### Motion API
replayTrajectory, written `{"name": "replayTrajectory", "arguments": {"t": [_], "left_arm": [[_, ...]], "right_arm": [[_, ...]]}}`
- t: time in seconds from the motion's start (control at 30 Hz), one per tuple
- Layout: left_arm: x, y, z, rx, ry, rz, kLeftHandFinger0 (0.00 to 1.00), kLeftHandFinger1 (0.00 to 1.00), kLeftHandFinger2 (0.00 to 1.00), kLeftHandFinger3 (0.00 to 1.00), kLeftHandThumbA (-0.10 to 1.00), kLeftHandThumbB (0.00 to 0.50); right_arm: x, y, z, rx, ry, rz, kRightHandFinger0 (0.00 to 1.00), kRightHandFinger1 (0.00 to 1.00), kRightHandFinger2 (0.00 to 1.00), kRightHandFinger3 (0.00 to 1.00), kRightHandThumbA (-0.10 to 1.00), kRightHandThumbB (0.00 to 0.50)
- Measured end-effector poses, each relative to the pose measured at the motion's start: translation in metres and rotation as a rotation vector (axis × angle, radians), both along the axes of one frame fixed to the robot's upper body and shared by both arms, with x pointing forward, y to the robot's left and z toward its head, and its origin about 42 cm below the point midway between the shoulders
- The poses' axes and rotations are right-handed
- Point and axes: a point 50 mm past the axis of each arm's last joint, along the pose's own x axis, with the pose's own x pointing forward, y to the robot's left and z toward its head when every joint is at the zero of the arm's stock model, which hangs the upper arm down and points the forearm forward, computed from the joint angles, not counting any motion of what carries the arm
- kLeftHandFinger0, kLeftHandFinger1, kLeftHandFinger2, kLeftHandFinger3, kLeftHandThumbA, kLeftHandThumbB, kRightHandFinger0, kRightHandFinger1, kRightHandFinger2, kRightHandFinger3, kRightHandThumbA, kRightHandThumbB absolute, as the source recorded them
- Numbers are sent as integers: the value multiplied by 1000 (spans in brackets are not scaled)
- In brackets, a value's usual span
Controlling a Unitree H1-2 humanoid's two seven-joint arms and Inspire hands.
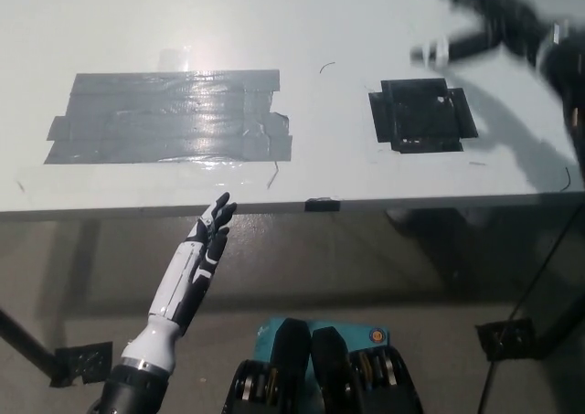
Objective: A toilet paper roll is kept on the black spot on the desk infront of the robot and the robot inserts its right thumb into the hole in the centre to grab the roll. Then it passes the roll to a person.
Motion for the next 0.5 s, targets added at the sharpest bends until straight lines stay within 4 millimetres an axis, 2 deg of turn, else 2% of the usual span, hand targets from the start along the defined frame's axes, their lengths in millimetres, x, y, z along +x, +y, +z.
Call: {"name": "replayTrajectory", "arguments": {"t": [0.07, 0.1, 0.13, 0.17, 0.27, 0.37, 0.4, 0.47, 0.5], "left_arm": [[0, 0, -1, 0, 2, 1, 1000, 1000, 1000, 1000, 1000, 201], [0, 0, -1, 0, 3, 0, 1000, 1000, 1000, 1000, 1000, 216], [0, 0, -1, 1, 4, 1, 1000, 1000, 1000, 1000, 1000, 217], [0, 0, -1, 1, 4, 1, 1000, 1000, 1000, 1000, 1000, 220], [0, 0, -1, 1, 5, 1, 1000, 1000, 1000, 1000, 1000, 218], [0, 0, -2, 1, 7, 1, 1000, 1000, 1000, 1000, 1000, 225], [1, 0, -2, 1, 9, 1, 1000, 1000, 1000, 1000, 1000, 216], [2, 0, -4, 1, 14, 2, 1000, 1000, 1000, 1000, 1000, 213], [2, 0, -4, 1, 16, 2, 1000, 1000, 1000, 1000, 1000, 209]], "right_arm": [[-18, -6, -34, 20, 41, 0, 1000, 1000, 1000, 1000, 709, 389], [-24, -7, -44, 27, 52, 0, 1000, 1000, 1000, 1000, 693, 386], [-39, -9, -66, 41, 78, 2, 1000, 1000, 1000, 1000, 693, 386], [-45, -10, -74, 46, 89, 2, 1000, 1000, 1000, 1000, 696, 361], [-81, -10, -113, 88, 132, 14, 1000, 1000, 1000, 1000, 727, 362], [-112, -5, -131, 139, 137, 28, 1000, 1000, 1000, 1000, 760, 362], [-121, -4, -134, 156, 130, 30, 1000, 1000, 1000, 1000, 743, 348], [-143, 0, -138, 208, 110, 35, 1000, 1000, 1000, 1000, 729, 355], [-149, 1, -139, 226, 103, 39, 1000, 1000, 1000, 1000, 719, 332]]}}
